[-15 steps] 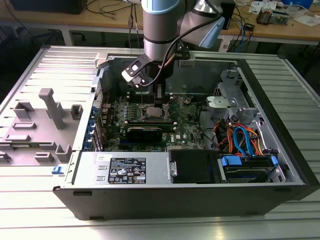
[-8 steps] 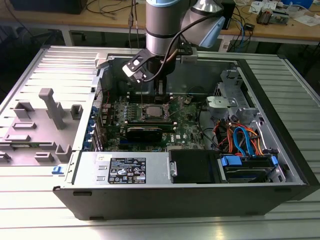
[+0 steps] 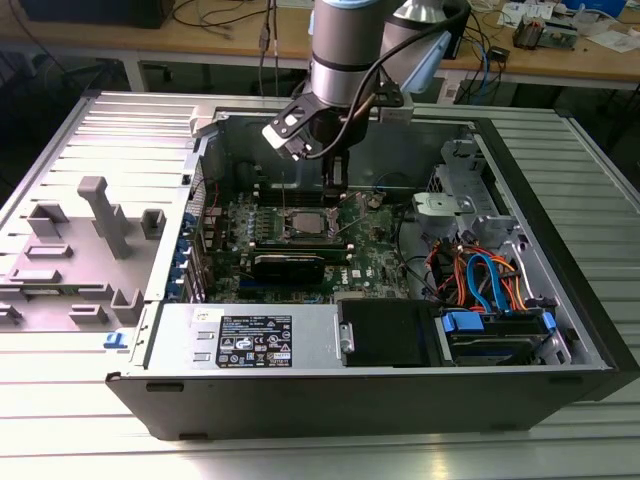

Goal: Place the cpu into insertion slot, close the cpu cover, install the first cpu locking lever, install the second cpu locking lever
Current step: 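Close the cpu cover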

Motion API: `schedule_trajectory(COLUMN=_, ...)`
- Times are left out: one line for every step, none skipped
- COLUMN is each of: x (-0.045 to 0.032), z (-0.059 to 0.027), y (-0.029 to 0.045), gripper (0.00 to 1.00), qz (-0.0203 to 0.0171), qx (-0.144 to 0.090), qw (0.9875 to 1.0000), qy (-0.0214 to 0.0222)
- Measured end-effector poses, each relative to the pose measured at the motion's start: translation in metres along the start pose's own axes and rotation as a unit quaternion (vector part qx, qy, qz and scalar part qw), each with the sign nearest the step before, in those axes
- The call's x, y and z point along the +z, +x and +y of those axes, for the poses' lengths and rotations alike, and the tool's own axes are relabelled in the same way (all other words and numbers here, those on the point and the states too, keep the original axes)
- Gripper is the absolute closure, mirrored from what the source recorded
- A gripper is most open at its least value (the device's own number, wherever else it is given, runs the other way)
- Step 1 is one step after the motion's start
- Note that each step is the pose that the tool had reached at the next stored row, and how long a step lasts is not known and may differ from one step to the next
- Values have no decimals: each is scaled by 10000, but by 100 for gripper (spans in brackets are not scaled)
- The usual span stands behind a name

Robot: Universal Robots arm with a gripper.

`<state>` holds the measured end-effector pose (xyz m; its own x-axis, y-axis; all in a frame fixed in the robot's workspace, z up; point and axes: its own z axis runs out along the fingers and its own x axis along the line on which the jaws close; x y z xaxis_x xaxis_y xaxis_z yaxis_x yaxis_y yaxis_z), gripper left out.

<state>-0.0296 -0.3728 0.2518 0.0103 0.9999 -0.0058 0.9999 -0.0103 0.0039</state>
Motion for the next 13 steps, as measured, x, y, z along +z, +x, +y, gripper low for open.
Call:
schedule_trajectory(x=-5, z=8, y=1, gripper=89, qz=0, qx=0, qw=10000, qy=6)
schedule_trajectory(x=-5, z=10, y=1, gripper=89, qz=1, qx=0, qw=10000, qy=7)
schedule_trajectory(x=-5, z=10, y=1, gripper=89, qz=1, qx=0, qw=10000, qy=7)
schedule_trajectory(x=-5, z=10, y=1, gripper=89, qz=0, qx=0, qw=10000, qy=8)
schedule_trajectory(x=-6, z=13, y=1, gripper=89, qz=0, qx=0, qw=10000, qy=8)
schedule_trajectory(x=-6, z=15, y=1, gripper=89, qz=-1, qx=0, qw=10000, qy=8)
schedule_trajectory(x=-6, z=15, y=1, gripper=89, qz=0, qx=0, qw=10000, qy=8)
schedule_trajectory(x=-6, z=15, y=1, gripper=89, qz=-1, qx=0, qw=10000, qy=8)
schedule_trajectory(x=-6, z=15, y=1, gripper=89, qz=-1, qx=0, qw=10000, qy=8)
schedule_trajectory(x=-6, z=15, y=1, gripper=89, qz=0, qx=0, qw=10000, qy=8)
schedule_trajectory(x=-6, z=16, y=1, gripper=89, qz=-1, qx=0, qw=10000, qy=8)
schedule_trajectory(x=-6, z=16, y=1, gripper=89, qz=-1, qx=0, qw=10000, qy=8)
schedule_trajectory(x=-6, z=16, y=1, gripper=89, qz=-1, qx=0, qw=10000, qy=8)
